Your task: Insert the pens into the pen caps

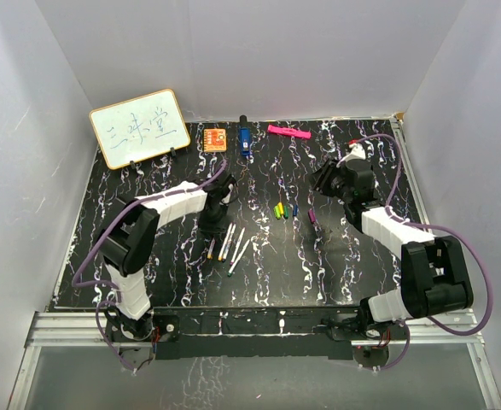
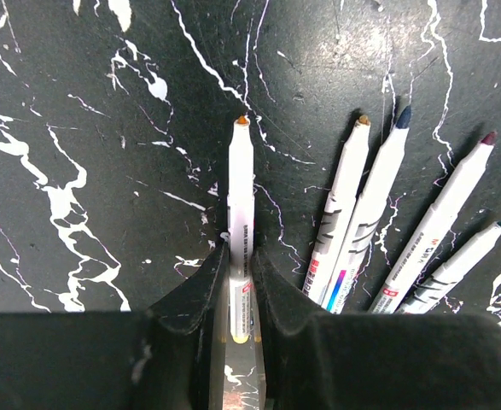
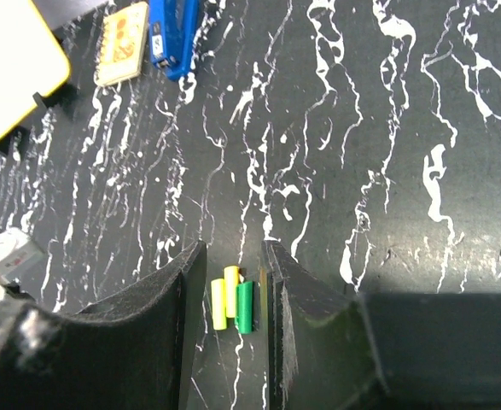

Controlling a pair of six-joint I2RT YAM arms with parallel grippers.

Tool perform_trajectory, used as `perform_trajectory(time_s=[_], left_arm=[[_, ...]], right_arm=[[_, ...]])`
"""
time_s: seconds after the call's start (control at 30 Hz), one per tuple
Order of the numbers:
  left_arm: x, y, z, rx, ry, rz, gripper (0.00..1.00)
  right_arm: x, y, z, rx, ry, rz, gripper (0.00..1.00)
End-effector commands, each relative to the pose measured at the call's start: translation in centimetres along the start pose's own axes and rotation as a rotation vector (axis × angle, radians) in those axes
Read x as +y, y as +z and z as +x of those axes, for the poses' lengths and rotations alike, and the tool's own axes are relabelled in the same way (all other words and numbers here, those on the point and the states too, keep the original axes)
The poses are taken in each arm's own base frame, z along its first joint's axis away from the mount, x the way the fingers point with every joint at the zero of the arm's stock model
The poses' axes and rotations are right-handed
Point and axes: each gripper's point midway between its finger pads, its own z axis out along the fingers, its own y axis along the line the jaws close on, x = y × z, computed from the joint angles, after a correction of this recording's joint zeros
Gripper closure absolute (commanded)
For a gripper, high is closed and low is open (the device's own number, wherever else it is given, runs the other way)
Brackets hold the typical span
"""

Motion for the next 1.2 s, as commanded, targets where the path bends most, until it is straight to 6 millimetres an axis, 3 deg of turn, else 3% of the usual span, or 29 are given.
perform_trajectory(time_s=[0.0,0.3,0.63,0.9,1.17], left_arm=[[1.3,2.6,2.9,0.065,0.009,-0.056,1.0],[0.9,-1.3,-0.7,-0.198,-0.026,-0.001,1.0],[0.7,-6.3,-1.9,-0.382,-0.04,0.077,1.0],[-1.2,-10.7,-2.9,-0.553,-0.059,0.245,1.0],[-2.9,-11.1,-2.5,-0.625,-0.037,0.366,1.0]], right_arm=[[0.7,0.6,0.9,0.042,-0.065,-0.01,0.7],[3.2,1.6,4.4,0.118,-0.238,0.038,0.68],[5.1,2.7,6.6,0.174,-0.311,0.019,0.69],[5.4,3.4,8.5,0.22,-0.331,0.028,0.7],[6.5,4.2,10.8,0.271,-0.391,0.036,0.75]])
